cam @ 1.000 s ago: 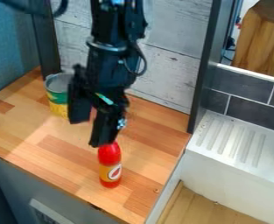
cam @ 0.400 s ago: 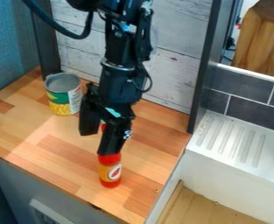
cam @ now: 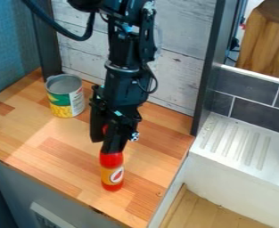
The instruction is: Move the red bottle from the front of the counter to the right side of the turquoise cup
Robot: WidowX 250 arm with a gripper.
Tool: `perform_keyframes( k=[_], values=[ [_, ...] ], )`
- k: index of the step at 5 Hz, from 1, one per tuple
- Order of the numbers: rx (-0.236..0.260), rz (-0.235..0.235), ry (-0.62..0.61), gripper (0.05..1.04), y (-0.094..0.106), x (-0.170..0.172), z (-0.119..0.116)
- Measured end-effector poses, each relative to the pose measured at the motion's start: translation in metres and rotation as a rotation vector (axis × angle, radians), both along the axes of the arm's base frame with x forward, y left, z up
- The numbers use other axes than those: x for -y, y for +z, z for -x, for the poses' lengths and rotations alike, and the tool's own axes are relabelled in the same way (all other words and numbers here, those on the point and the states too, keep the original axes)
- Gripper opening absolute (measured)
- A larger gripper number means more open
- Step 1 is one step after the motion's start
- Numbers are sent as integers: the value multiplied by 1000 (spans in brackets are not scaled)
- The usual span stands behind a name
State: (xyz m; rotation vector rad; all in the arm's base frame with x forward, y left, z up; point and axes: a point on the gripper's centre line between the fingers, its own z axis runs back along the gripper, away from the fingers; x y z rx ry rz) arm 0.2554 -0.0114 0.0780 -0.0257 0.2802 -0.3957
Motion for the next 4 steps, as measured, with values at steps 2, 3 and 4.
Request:
perform_keyframes(
  k=[2,3,4],
  values=[
    [-29,-52,32,359,7,-3,5],
    [-15,-97,21,359,18,1,-2],
    [105,-127,15,359,46,0,-23]
  ],
)
